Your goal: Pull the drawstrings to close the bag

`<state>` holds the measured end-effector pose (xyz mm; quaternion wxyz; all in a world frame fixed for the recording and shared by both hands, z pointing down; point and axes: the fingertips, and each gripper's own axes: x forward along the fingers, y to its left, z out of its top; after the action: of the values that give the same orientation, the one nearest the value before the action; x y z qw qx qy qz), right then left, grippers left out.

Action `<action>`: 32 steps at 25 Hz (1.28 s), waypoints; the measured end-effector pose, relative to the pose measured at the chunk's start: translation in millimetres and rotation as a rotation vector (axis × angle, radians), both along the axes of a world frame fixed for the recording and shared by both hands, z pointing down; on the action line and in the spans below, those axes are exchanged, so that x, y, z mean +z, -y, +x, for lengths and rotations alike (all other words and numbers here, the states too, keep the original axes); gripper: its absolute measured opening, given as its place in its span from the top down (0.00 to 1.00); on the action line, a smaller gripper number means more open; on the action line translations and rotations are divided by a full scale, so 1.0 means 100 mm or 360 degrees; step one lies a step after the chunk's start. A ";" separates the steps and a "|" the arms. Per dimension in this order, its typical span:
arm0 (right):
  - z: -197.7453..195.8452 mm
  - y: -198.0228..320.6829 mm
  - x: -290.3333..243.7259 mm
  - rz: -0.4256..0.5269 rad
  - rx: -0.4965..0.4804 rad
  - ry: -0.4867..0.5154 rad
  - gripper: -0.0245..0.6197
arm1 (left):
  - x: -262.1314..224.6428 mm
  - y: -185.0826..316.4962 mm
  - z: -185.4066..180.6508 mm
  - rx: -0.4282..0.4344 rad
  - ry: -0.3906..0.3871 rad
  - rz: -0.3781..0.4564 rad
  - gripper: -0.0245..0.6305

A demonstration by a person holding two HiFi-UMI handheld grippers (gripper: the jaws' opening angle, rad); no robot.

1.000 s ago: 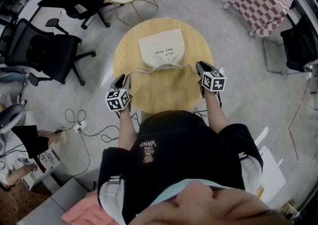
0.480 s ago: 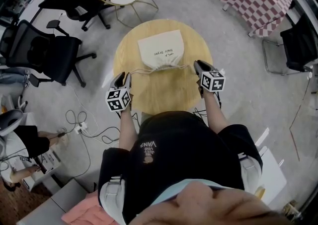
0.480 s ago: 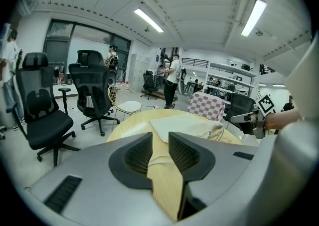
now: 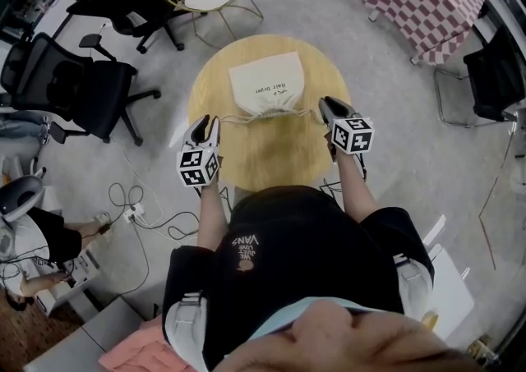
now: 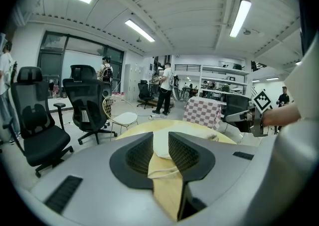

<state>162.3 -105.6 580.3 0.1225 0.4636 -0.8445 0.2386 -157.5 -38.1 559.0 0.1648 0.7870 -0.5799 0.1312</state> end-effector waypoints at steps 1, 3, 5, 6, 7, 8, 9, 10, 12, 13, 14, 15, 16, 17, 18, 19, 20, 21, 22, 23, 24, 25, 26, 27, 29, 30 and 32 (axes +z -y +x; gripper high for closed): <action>-0.01 0.00 -0.04 0.0015 -0.0008 0.0001 0.86 | -0.04 0.00 0.01 0.0005 0.0007 0.0017 0.80; -0.03 0.00 -0.12 0.0048 -0.0023 0.0004 0.87 | -0.11 0.00 0.04 0.0019 0.0022 0.0050 0.82; -0.05 0.00 -0.21 0.0082 -0.0041 0.0003 0.88 | -0.17 0.00 0.08 0.0038 0.0031 0.0082 0.84; -0.07 0.00 -0.26 0.0098 -0.0050 0.0003 0.88 | -0.21 0.00 0.10 0.0048 0.0032 0.0098 0.84; -0.08 0.00 -0.30 0.0114 -0.0060 0.0003 0.88 | -0.25 0.00 0.12 0.0057 0.0031 0.0114 0.85; -0.10 0.00 -0.34 0.0130 -0.0069 0.0004 0.88 | -0.29 0.00 0.13 0.0062 0.0030 0.0130 0.85; -0.11 -0.01 -0.38 0.0145 -0.0078 0.0004 0.88 | -0.34 0.00 0.14 0.0065 0.0033 0.0146 0.85; -0.12 -0.01 -0.42 0.0160 -0.0088 0.0004 0.88 | -0.38 0.00 0.15 0.0067 0.0040 0.0164 0.86; -0.15 -0.02 -0.50 0.0190 -0.0104 0.0007 0.88 | -0.47 -0.01 0.18 0.0078 0.0056 0.0198 0.88; -0.16 -0.03 -0.55 0.0205 -0.0110 0.0013 0.88 | -0.51 -0.01 0.19 0.0086 0.0062 0.0213 0.88; -0.16 -0.03 -0.59 0.0218 -0.0115 0.0022 0.88 | -0.55 -0.01 0.21 0.0091 0.0065 0.0228 0.88; -0.17 -0.03 -0.64 0.0233 -0.0121 0.0030 0.88 | -0.59 -0.01 0.22 0.0094 0.0069 0.0243 0.88; -0.18 -0.02 -0.68 0.0249 -0.0126 0.0037 0.88 | -0.63 0.00 0.23 0.0097 0.0072 0.0257 0.88; -0.19 -0.02 -0.73 0.0267 -0.0131 0.0043 0.91 | -0.66 0.00 0.24 0.0100 0.0075 0.0269 0.88; -0.19 -0.01 -0.78 0.0285 -0.0135 0.0049 0.93 | -0.69 0.01 0.25 0.0104 0.0077 0.0280 0.88; -0.20 -0.01 -0.82 0.0302 -0.0139 0.0056 0.93 | -0.73 0.01 0.26 0.0109 0.0079 0.0289 0.89; -0.22 -0.02 -0.87 0.0317 -0.0144 0.0062 0.93 | -0.76 0.01 0.27 0.0115 0.0081 0.0298 0.89; -0.23 -0.02 -0.91 0.0331 -0.0150 0.0069 0.93 | -0.78 0.00 0.28 0.0121 0.0080 0.0305 0.89; -0.25 -0.02 -0.94 0.0342 -0.0159 0.0077 0.93 | -0.81 0.00 0.29 0.0126 0.0077 0.0311 0.90; -0.26 -0.03 -0.98 0.0352 -0.0168 0.0087 0.94 | -0.83 -0.01 0.31 0.0131 0.0072 0.0317 0.90; -0.26 -0.04 -1.01 0.0360 -0.0177 0.0097 0.94 | -0.86 -0.01 0.32 0.0132 0.0068 0.0323 0.90; -0.26 -0.04 -1.04 0.0369 -0.0185 0.0105 0.95 | -0.88 -0.02 0.34 0.0132 0.0067 0.0328 0.91; -0.26 -0.05 -1.07 0.0379 -0.0192 0.0111 0.95 | -0.91 -0.02 0.36 0.0132 0.0068 0.0333 0.91; -0.27 -0.06 -1.11 0.0390 -0.0199 0.0116 0.95 | -0.93 -0.03 0.37 0.0133 0.0071 0.0339 0.91; -0.27 -0.08 -1.18 0.0415 -0.0208 0.0121 0.96 | -0.98 -0.04 0.40 0.0137 0.0073 0.0352 0.91; -0.27 -0.08 -1.21 0.0428 -0.0210 0.0121 0.96 | -1.00 -0.04 0.41 0.0140 0.0073 0.0358 0.91; -0.29 -0.10 -1.26 0.0449 -0.0215 0.0124 0.96 | -1.02 -0.06 0.43 0.0144 0.0072 0.0370 0.91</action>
<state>133.8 -95.6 454.3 0.0392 0.4088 -0.9030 0.1265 -114.6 -32.0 456.6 0.0534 0.8230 -0.5585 0.0882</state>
